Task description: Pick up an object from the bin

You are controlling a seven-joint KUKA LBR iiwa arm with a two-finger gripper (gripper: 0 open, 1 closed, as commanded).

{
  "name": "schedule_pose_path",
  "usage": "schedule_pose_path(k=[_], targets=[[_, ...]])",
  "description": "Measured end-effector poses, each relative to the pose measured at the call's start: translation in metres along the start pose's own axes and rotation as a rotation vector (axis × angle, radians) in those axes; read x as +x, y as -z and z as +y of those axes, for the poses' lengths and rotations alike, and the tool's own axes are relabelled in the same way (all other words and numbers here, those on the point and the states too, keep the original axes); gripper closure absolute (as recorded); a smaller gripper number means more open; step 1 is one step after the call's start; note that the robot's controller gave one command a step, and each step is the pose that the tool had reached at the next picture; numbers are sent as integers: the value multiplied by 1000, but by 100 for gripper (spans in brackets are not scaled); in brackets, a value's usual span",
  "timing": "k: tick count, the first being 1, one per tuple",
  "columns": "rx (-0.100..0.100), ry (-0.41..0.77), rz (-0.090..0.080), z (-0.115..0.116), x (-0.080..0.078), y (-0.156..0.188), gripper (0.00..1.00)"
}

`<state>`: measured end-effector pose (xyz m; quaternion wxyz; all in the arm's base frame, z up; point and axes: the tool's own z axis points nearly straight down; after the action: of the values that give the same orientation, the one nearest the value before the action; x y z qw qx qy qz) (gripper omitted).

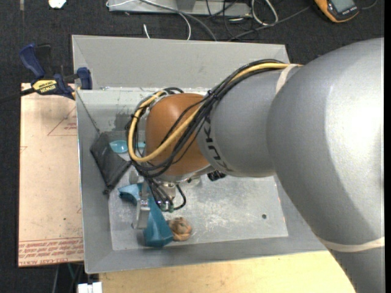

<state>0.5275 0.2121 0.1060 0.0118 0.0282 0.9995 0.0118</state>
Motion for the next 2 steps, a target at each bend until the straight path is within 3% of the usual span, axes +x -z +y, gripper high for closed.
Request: schedule_pose_path(k=[1, 2], targets=[[2, -2, 3, -5, -9, -19, 0], [-1, -73, -2, -31, 4, -31, 0]])
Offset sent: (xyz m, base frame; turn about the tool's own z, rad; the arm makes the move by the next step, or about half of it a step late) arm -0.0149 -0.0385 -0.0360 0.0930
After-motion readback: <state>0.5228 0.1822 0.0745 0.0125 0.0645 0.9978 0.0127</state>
